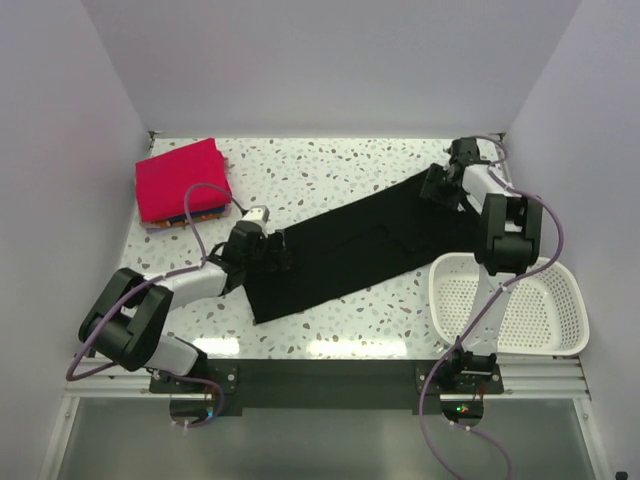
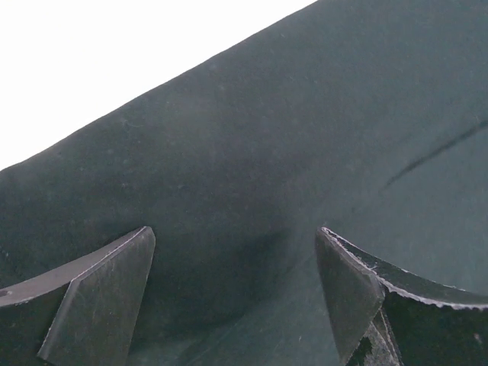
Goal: Fold and stack the t-shirts
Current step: Fold the tshirt
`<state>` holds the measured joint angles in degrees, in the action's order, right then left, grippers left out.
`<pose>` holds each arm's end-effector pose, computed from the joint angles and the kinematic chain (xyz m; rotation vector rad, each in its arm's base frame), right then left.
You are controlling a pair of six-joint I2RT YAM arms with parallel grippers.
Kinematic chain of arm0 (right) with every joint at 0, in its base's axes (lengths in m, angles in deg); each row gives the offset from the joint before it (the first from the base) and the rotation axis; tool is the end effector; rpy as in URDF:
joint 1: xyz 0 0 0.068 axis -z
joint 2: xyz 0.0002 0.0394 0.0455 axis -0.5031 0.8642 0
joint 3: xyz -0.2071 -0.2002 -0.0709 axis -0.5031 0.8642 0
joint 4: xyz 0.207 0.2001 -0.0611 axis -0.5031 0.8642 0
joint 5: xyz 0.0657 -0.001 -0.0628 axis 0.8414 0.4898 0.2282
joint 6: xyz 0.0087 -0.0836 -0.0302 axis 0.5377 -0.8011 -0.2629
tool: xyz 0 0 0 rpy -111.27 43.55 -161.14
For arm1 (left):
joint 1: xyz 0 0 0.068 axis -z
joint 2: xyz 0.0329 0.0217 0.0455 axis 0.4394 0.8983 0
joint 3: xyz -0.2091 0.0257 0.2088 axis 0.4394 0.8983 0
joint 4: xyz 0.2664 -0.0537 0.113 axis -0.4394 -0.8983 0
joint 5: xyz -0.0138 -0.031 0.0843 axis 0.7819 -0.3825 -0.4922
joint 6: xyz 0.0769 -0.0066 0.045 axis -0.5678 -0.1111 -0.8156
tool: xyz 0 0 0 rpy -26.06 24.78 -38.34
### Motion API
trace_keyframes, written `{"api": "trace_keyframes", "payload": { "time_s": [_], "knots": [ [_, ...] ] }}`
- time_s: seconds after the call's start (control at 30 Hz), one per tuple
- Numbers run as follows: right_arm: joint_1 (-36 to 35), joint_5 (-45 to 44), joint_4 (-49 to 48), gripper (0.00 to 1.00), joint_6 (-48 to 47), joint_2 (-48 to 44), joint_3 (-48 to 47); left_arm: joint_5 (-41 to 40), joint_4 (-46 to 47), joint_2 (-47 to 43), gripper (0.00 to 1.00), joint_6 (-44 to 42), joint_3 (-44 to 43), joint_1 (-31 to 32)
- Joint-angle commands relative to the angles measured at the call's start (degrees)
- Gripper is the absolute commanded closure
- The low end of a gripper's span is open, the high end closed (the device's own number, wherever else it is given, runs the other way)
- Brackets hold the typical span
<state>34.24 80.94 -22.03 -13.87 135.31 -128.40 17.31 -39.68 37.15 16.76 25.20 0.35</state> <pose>0.5111 -0.0268 0.1316 0.4699 2.6138 0.2337 0.2925 -0.1403 0.1179 -0.0741 2.3316 -0.4290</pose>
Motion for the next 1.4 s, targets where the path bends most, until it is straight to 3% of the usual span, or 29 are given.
{"api": "trace_keyframes", "payload": {
  "time_s": [0.0, 0.33, 0.43, 0.67, 0.93, 1.07, 1.2, 1.37],
  "knots": [
    [-0.1, -0.5, 0.8, 0.38, -0.4, 6.8, -4.5, 0.9, -7.9, -1.1, 0.09, 2.6, 3.7, 1.0],
    [-3.6, 1.6, 5.3, 0.38, 2.0, 17.8, -22.8, 4.2, -8.2, -4.8, 0.09, 11.4, 10.6, 10.6],
    [-6.7, 1.7, 5.5, 0.37, 2.9, 19.2, -26.0, 4.0, -8.9, -5.7, 0.09, 13.6, 10.4, 14.2],
    [-9.5, 1.6, 5.3, 0.36, 4.8, 18.4, -31.1, 3.3, -16.5, -14.1, 0.09, 14.6, 6.0, 15.9],
    [-9.7, 0.8, -1.5, 0.26, 3.3, 2.6, -20.9, -3.2, -24.1, -21.5, 0.05, 12.8, -2.5, 15.9],
    [-9.7, 0.0, -2.5, 0.15, 2.3, -6.4, -12.2, -1.5, -23.5, -18.6, 0.04, 10.1, -2.2, 15.9],
    [-9.7, -0.5, -1.7, 0.15, 1.6, -13.5, -4.0, 1.5, -21.5, -14.6, 0.04, 8.4, -0.6, 16.0],
    [-9.7, 0.9, -3.0, 0.15, 1.8, -15.5, 4.8, 4.3, -18.9, -11.5, 0.04, 6.4, 0.8, 16.1]
  ]
}}
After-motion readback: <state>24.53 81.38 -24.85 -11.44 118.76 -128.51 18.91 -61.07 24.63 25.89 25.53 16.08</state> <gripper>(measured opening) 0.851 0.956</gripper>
